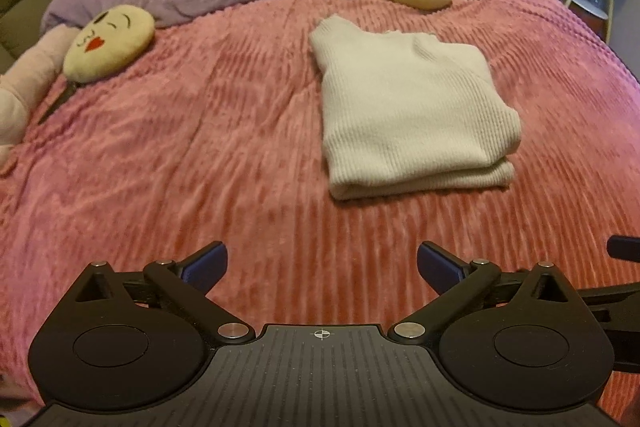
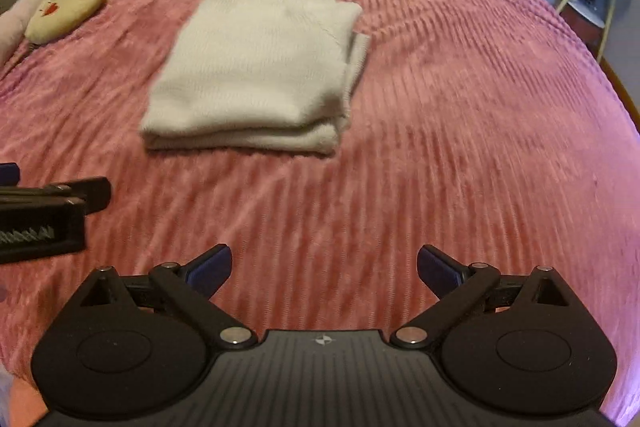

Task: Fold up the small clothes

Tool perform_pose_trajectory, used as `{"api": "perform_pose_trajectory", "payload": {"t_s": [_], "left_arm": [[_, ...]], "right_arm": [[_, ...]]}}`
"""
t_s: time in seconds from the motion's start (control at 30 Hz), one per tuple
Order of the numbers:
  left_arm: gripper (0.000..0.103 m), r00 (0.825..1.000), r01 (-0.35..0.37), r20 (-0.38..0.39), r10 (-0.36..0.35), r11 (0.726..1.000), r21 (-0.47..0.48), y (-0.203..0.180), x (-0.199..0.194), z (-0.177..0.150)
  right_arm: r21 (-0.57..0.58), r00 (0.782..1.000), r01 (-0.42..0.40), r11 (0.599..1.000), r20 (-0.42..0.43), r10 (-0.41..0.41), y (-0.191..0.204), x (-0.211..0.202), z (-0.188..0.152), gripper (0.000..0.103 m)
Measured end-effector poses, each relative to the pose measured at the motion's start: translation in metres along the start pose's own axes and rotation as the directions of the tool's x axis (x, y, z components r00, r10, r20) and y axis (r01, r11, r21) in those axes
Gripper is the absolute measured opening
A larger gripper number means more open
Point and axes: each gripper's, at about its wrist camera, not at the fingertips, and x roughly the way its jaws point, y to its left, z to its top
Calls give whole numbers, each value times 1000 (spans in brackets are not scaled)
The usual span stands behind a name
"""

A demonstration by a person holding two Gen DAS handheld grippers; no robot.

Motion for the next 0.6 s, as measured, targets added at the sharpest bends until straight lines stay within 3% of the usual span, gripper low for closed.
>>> {"api": "perform_pose_trajectory", "payload": {"t_s": [0.1, 0.6], "left_arm": [[103, 1000, -4, -4, 4, 1000, -1, 3, 1, 1], [103, 999, 31, -35, -32, 999, -25, 9, 14, 2]], "right_arm": [[7, 1000, -12, 1000, 15, 12, 6, -4, 3, 99], [-12, 997, 81, 997, -12, -81, 13, 3, 11, 99]]}}
